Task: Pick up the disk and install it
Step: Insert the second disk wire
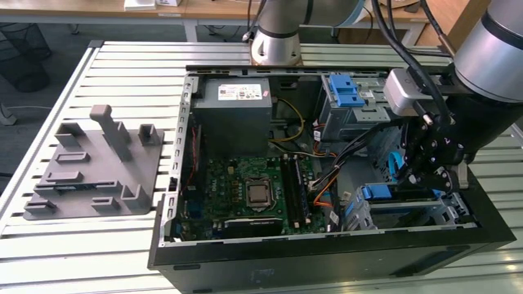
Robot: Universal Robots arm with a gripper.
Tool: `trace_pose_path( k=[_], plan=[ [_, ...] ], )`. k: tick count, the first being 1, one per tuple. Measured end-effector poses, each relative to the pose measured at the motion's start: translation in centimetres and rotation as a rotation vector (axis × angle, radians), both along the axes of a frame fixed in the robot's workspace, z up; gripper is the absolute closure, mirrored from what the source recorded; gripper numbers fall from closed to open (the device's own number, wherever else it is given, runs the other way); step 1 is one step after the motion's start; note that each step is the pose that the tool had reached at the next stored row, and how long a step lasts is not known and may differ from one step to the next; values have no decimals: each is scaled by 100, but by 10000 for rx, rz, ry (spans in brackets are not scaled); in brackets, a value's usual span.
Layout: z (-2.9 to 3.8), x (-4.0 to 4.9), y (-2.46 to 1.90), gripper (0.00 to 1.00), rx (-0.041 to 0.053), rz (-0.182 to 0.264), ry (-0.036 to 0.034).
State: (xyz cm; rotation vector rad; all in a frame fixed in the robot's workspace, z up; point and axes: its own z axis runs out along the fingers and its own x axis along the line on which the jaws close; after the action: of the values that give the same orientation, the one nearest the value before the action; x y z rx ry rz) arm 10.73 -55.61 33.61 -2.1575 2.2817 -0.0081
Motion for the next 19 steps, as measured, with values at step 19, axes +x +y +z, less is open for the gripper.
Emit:
trace_pose_path(
  k=[19],
  plan=[
    [-42, 0, 0, 84, -4, 1, 0]
  ],
)
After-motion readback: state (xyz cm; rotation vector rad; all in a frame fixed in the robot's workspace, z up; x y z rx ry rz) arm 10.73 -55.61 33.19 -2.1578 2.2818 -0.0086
